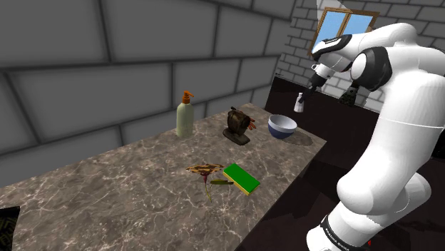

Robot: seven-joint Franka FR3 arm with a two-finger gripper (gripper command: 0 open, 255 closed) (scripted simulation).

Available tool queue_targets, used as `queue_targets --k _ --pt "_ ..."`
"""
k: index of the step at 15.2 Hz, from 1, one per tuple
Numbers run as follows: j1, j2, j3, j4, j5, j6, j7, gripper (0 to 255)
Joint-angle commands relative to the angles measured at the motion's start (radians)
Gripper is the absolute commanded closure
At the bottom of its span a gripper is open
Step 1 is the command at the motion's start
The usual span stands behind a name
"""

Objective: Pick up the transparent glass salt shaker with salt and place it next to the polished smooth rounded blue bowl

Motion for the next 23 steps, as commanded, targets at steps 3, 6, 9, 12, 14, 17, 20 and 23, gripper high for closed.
queue_targets --k 3,6,9,12,14,17,20,23 --pt "0.0 0.01 0.003 -0.04 0.011 0.046 -0.019 255" --pt "0.001 0.02 0.006 -0.067 0.021 0.08 -0.032 255" --pt "0.0 0.032 0.01 -0.091 0.032 0.112 -0.046 255" --pt "-0.001 0.046 0.014 -0.112 0.044 0.144 -0.061 255" --pt "-0.002 0.056 0.017 -0.125 0.053 0.164 -0.071 255" --pt "-0.004 0.073 0.022 -0.143 0.067 0.194 -0.086 255" --pt "-0.007 0.09 0.028 -0.159 0.082 0.224 -0.102 255" --pt "-0.01 0.105 0.033 -0.169 0.094 0.246 -0.115 255"
